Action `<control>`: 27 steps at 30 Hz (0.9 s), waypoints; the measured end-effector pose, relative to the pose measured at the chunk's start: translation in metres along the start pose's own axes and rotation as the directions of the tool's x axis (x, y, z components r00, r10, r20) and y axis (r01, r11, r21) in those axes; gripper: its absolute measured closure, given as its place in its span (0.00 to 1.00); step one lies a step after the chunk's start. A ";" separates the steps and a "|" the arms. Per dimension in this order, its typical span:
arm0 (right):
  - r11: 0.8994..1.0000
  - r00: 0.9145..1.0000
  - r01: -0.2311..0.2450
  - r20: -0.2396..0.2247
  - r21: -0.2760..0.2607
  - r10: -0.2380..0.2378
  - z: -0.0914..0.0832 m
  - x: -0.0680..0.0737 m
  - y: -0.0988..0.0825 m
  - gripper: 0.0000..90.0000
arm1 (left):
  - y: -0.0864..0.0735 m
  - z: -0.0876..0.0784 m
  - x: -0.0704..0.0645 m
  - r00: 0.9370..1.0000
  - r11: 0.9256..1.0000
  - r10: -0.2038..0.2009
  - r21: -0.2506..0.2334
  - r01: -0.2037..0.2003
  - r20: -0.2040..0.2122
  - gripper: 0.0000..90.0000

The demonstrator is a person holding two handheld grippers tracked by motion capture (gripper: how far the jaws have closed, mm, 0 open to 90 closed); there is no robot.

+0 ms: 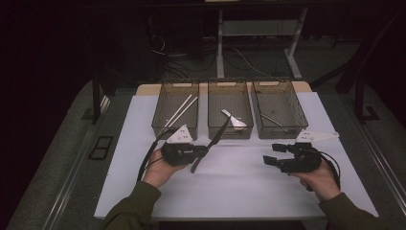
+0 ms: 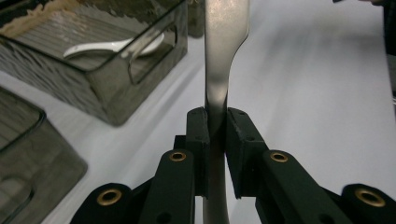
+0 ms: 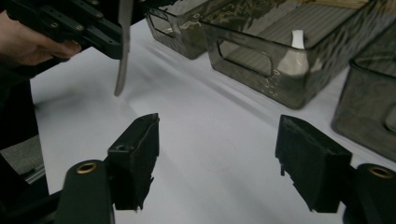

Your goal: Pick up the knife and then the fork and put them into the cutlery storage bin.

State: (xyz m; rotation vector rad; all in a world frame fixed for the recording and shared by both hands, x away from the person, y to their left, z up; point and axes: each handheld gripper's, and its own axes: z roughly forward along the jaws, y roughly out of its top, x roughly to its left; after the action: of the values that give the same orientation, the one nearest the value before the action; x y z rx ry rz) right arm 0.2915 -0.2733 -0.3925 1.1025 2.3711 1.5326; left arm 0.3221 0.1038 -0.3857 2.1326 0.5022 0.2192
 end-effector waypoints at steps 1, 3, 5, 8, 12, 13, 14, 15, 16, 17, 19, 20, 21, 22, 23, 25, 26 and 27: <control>1.000 1.000 0.000 -0.005 -0.004 0.000 0.002 0.001 0.002 0.36 | 0.004 0.004 -0.002 1.000 1.000 -0.001 -0.001 0.001 -0.008 0.88; 1.000 1.000 0.003 -0.013 -0.014 -0.004 0.005 0.003 0.008 0.39 | 0.008 0.010 -0.005 1.000 1.000 -0.002 -0.004 0.002 -0.008 0.88; 1.000 1.000 0.000 -0.012 -0.028 -0.001 0.010 0.005 0.014 0.41 | 0.014 0.018 -0.010 1.000 1.000 0.003 -0.008 -0.004 -0.021 0.88; 0.999 1.000 0.001 -0.027 -0.049 -0.002 0.018 0.007 0.024 0.45 | 0.021 0.027 -0.015 0.999 1.000 0.005 -0.013 -0.006 -0.038 0.88; 0.997 0.999 -0.008 -0.050 -0.071 0.004 0.028 0.011 0.037 0.50 | 0.031 0.038 -0.021 0.999 1.000 0.006 -0.024 -0.007 -0.049 0.88; 0.997 0.998 -0.010 -0.056 -0.075 0.006 0.031 0.012 0.040 0.51 | 0.033 0.041 -0.022 0.999 1.000 0.008 -0.025 -0.009 -0.052 0.88; 0.997 0.998 -0.014 -0.058 -0.074 0.010 0.034 0.013 0.042 0.51 | 0.034 0.043 -0.024 0.999 1.000 0.010 -0.023 -0.012 -0.051 0.88; 0.997 0.998 -0.014 -0.061 -0.078 0.009 0.037 0.014 0.044 0.53 | 0.035 0.046 -0.025 0.999 1.000 0.008 -0.028 -0.010 -0.049 0.88; 0.997 0.998 -0.017 -0.059 -0.079 0.012 0.039 0.015 0.046 0.53 | 0.036 0.048 -0.026 0.999 1.000 0.007 -0.030 -0.009 -0.050 0.88; 0.997 0.998 -0.021 -0.059 -0.081 0.016 0.041 0.015 0.048 0.55 | 0.037 0.050 -0.028 0.998 0.999 0.013 -0.030 -0.015 -0.057 0.88; 0.996 0.998 -0.029 -0.060 -0.083 0.024 0.045 0.015 0.051 0.62 | 0.039 0.053 -0.031 0.997 0.999 0.024 -0.028 -0.025 -0.068 0.88; 0.996 0.998 -0.034 -0.056 -0.083 0.029 0.047 0.015 0.052 0.65 | 0.040 0.054 -0.031 0.997 0.999 0.026 -0.028 -0.028 -0.067 0.88; 0.995 0.998 -0.039 -0.057 -0.087 0.034 0.048 0.014 0.053 0.69 | 0.041 0.055 -0.031 0.997 0.999 0.028 -0.030 -0.030 -0.068 0.88; 0.995 0.997 -0.045 -0.062 -0.088 0.039 0.049 0.014 0.054 0.73 | 0.041 0.056 -0.031 0.997 0.999 0.028 -0.033 -0.031 -0.065 0.88; 0.995 0.998 -0.042 -0.056 -0.095 0.037 0.050 0.013 0.054 0.76 | 0.042 0.057 -0.032 0.997 0.999 0.029 -0.030 -0.031 -0.067 0.88; 0.993 0.997 -0.055 -0.057 -0.104 0.050 0.050 0.011 0.056 0.84 | 0.043 0.059 -0.033 0.997 0.999 0.037 -0.029 -0.040 -0.074 0.88; 0.991 0.996 -0.065 -0.065 -0.113 0.058 0.050 0.010 0.056 0.88 | 0.044 0.061 -0.033 0.997 0.999 0.037 -0.031 -0.040 -0.074 0.88; 0.991 0.996 -0.070 -0.065 -0.115 0.062 0.050 0.008 0.057 0.91 | 0.044 0.062 -0.033 0.996 0.999 0.035 -0.032 -0.037 -0.079 0.88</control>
State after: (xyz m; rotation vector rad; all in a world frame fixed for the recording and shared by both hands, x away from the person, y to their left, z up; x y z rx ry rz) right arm 0.3368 -0.2181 -0.3671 1.1347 2.2707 1.7267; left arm 0.3246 0.0211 -0.3841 2.1078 0.5023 0.3303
